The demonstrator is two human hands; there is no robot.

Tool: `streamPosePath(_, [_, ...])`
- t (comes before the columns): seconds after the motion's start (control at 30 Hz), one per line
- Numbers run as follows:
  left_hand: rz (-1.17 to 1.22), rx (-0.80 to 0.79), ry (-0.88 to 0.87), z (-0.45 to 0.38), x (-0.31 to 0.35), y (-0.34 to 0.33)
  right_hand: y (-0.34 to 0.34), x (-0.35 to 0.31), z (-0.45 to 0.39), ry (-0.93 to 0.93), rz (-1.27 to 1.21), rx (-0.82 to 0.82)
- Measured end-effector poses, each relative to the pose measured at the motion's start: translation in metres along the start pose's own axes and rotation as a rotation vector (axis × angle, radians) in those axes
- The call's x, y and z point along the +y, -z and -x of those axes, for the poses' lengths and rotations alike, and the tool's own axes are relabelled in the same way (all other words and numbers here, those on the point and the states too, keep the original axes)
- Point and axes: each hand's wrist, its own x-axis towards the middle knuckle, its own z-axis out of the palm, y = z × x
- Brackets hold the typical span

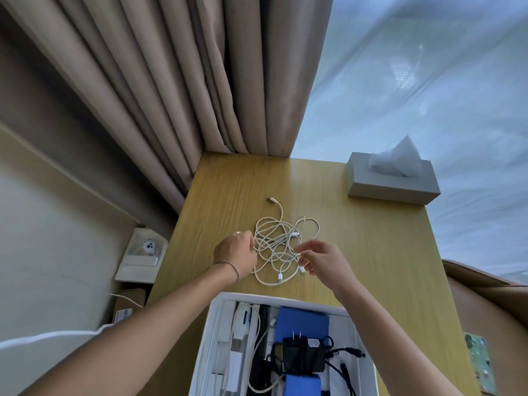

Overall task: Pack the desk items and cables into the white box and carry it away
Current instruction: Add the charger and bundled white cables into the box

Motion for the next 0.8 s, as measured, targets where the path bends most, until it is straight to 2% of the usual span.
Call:
streamPosePath(0.07, [-0.024, -0.013, 0.088, -0.015, -0.016, -0.011, -0.004, 0.002, -0.004, -0.007, 0.017, -0.003])
streamPosePath(0.17, [-0.007, -0.113, 0.178, -0.029, -0.031, -0.026, -0.008, 0.002, -0.004, -0.011, 0.016, -0.007])
streamPosePath(0.37, [0.298, -0.185, 0.236, -0.041, -0.037, -0.036, -0.011, 0.003, 0.005, 0.046, -0.063, 0.043])
streamPosePath(0.5, [0.567, -0.151, 0.098, -0.016, -0.018, -0.01, -0.008, -0.006, 0.012, 0.173, -0.144, 0.102])
streamPosePath(0.6, [0.692, -0.19, -0.031, 0.013, 0.005, 0.014, -0.007, -0.012, 0.019, 0.269, -0.119, 0.136])
streamPosePath(0.8, [0.664, -0.02, -0.27, 0.062, 0.049, 0.062, -0.007, -0.022, 0.037, 0.483, -0.145, 0.121])
